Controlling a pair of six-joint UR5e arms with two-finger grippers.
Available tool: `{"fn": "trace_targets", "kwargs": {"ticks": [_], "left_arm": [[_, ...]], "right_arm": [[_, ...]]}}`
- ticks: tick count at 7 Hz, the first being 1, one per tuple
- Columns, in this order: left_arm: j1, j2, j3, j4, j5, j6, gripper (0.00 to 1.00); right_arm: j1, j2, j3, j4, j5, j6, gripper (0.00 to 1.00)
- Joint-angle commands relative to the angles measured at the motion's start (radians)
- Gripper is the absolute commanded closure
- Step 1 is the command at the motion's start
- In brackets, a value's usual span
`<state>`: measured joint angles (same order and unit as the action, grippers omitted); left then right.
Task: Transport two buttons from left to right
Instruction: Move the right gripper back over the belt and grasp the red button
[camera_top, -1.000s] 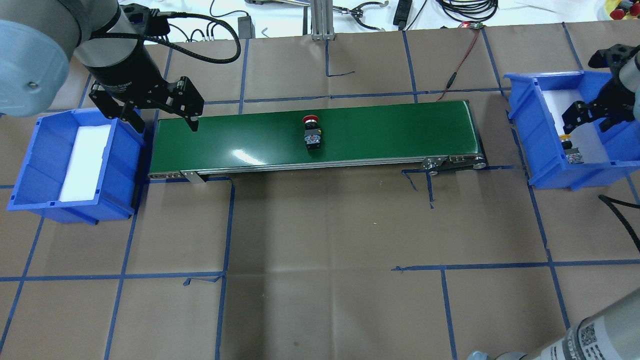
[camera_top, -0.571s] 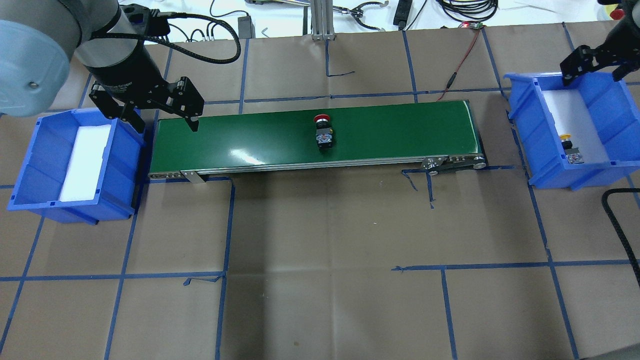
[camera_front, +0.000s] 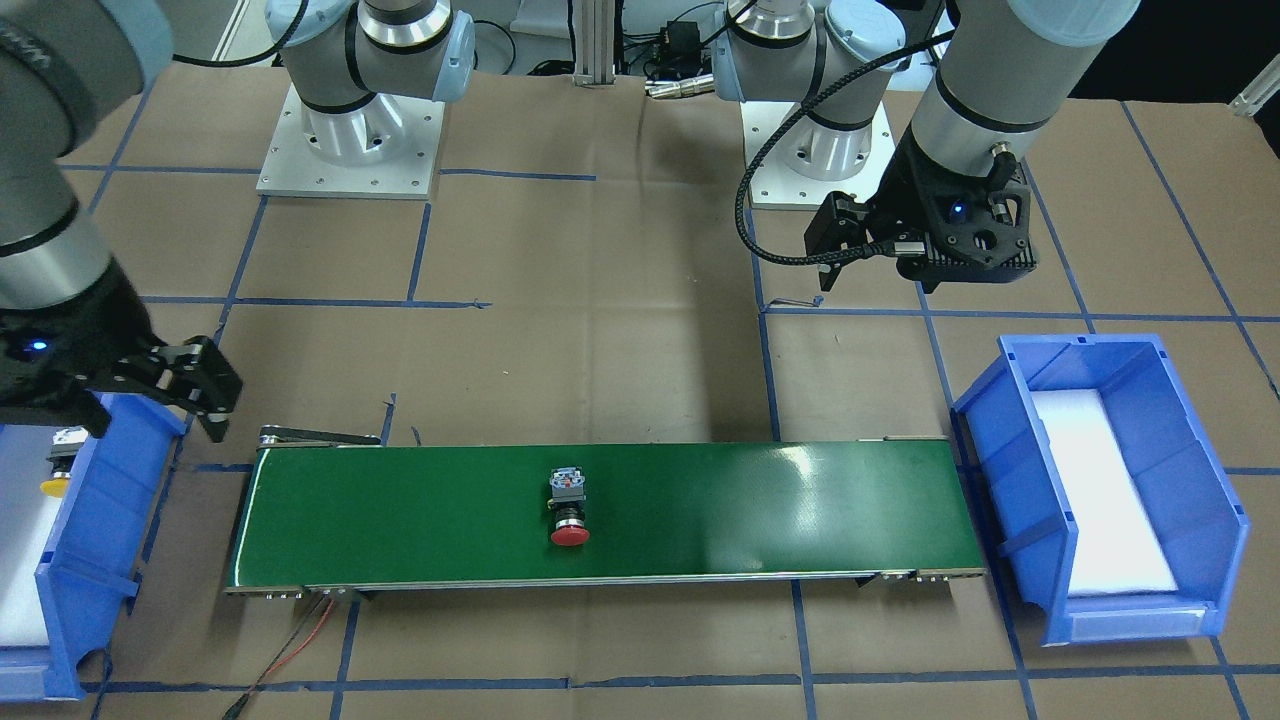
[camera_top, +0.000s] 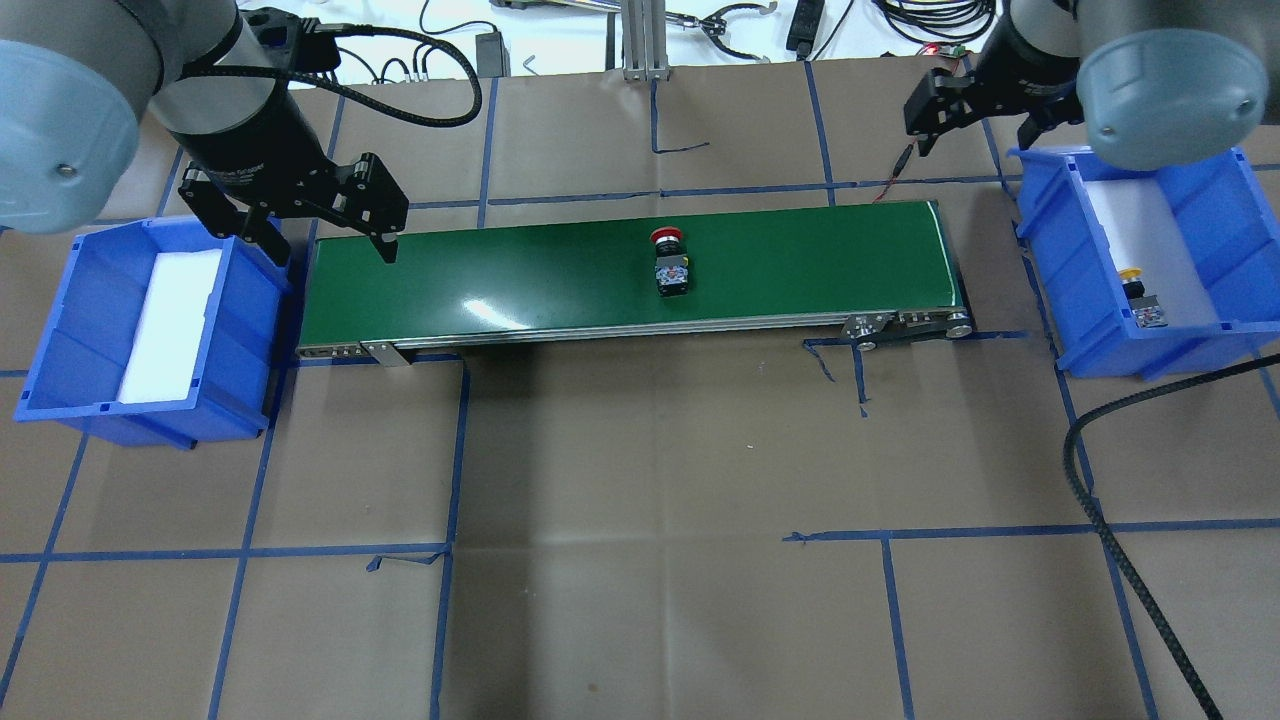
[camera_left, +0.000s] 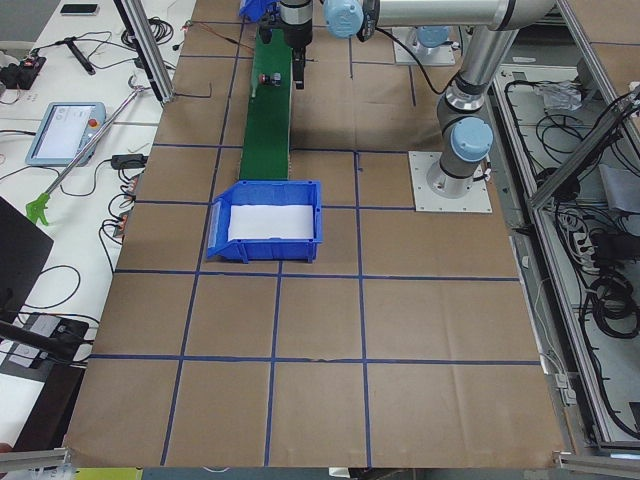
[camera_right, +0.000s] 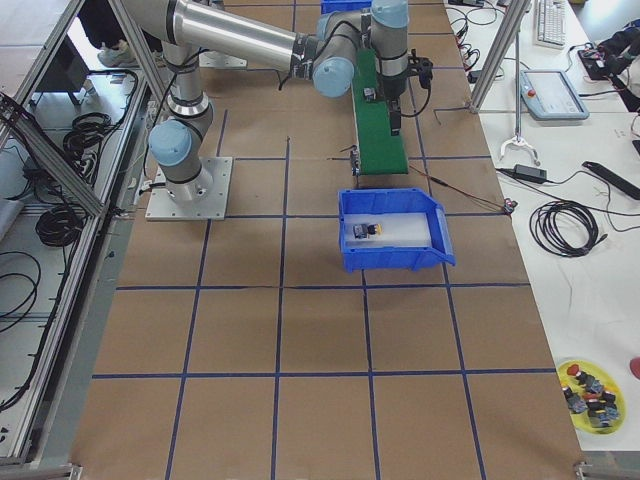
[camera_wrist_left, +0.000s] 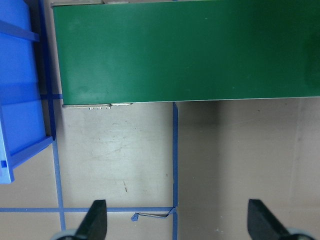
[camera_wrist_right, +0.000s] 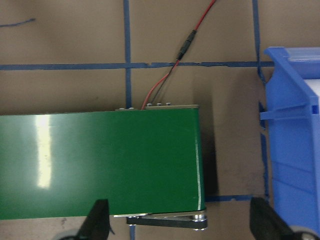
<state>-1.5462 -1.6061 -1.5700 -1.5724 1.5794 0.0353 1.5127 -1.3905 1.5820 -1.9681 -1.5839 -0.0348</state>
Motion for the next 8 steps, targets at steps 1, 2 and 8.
{"fn": "trace_targets", "kwargs": {"ticks": [1, 2, 8], "left_arm": [[0.000, 0.000, -0.001, 0.000, -0.001, 0.000, 0.00], [0.000, 0.000, -0.001, 0.000, -0.001, 0.000, 0.00], [0.000, 0.000, -0.001, 0.000, -0.001, 0.000, 0.00]], "right_arm": [[0.101, -0.001, 0.001, 0.017, -0.001, 0.156, 0.00], [0.101, -0.001, 0.007, 0.018, 0.001, 0.156, 0.00], [0.103, 0.088, 0.009, 0.000, 0.010, 0.156, 0.00]]}}
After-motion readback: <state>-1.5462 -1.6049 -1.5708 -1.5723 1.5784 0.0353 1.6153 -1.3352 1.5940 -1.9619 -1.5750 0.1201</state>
